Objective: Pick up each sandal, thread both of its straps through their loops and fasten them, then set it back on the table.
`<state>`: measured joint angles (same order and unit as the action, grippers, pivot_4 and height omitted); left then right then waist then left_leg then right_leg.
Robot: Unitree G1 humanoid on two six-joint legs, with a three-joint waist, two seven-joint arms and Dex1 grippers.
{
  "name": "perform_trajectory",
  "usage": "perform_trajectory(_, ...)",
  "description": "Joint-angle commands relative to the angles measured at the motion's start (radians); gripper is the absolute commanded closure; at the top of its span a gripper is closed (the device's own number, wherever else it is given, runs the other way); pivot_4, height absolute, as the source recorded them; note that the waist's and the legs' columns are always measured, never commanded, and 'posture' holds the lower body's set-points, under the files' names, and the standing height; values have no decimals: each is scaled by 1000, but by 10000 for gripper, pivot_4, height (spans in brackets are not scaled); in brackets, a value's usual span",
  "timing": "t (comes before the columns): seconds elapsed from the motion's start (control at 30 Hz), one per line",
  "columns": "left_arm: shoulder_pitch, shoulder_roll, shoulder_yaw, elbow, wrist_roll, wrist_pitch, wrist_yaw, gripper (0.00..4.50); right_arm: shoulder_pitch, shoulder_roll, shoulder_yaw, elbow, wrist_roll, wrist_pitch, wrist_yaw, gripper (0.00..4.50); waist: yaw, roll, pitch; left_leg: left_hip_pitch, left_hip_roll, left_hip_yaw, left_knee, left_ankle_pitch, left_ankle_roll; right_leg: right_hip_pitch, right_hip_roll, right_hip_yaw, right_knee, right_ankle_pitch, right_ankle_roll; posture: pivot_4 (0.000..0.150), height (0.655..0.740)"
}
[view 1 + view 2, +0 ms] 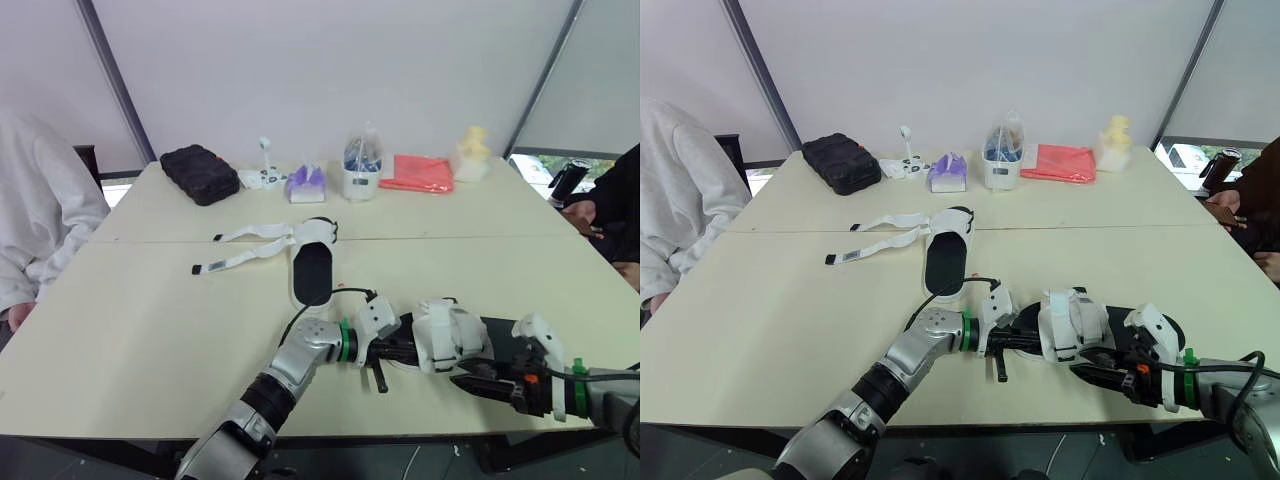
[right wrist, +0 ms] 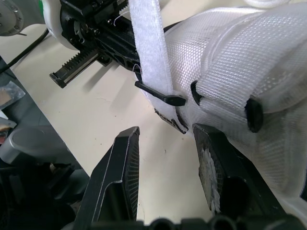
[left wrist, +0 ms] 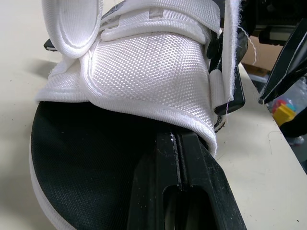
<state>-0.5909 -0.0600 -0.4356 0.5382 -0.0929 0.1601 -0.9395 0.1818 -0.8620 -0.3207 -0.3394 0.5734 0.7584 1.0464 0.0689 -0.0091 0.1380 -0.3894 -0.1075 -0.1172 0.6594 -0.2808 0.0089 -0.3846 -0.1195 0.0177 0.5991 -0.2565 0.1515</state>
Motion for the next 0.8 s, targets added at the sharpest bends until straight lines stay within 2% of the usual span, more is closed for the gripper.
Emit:
perform_trajectory(0.03, 27, 6, -28, 88, 55, 53, 29, 45000, -30, 13, 3, -22, 28, -3, -18, 26256, -1, 0, 0, 0, 0, 0, 0, 0, 0, 0, 0, 0, 0, 0, 0, 1500, 7400)
perform_trajectory(0.2, 25, 3, -23, 94, 55, 55, 29, 45000, -53, 40, 28, -27, 47, 19, -32, 26256, -6, 0, 0, 0, 1, 0, 1, 0, 0, 0, 1, 0, 0, 0, 0, 1500, 7400)
perform_trajectory(0.3, 26, 1, -18, 94, 56, 59, 31, 45000, -55, 55, 25, -18, 57, 25, -40, 34458, -7, -1, 0, 1, 1, 0, 2, 0, 0, 1, 1, 0, 1, 0, 0, 1500, 7400)
perform_trajectory(0.37, 24, 1, -16, 97, 56, 60, 31, 45000, -57, 60, 21, -8, 61, 27, -43, 44638, -3, 0, 0, 1, 1, 0, 2, 0, 0, 2, 1, 0, 1, 0, 0, 1500, 7400)
perform_trajectory(0.57, 22, 1, -11, 100, 56, 64, 30, 45000, -48, 58, 13, -8, 88, 53, -41, 44638, -3, 0, 0, 1, 0, 0, 2, 0, 0, 1, 1, 0, 0, 0, 0, 1500, 7400)
perform_trajectory(0.8, 23, 1, -9, 101, 54, 69, 25, 45000, 129, -72, 30, -109, 148, 148, 63, 44638, 0, 0, 0, 0, 0, -1, 2, -1, 1, 1, 0, -1, 0, 0, 0, 1500, 7400)
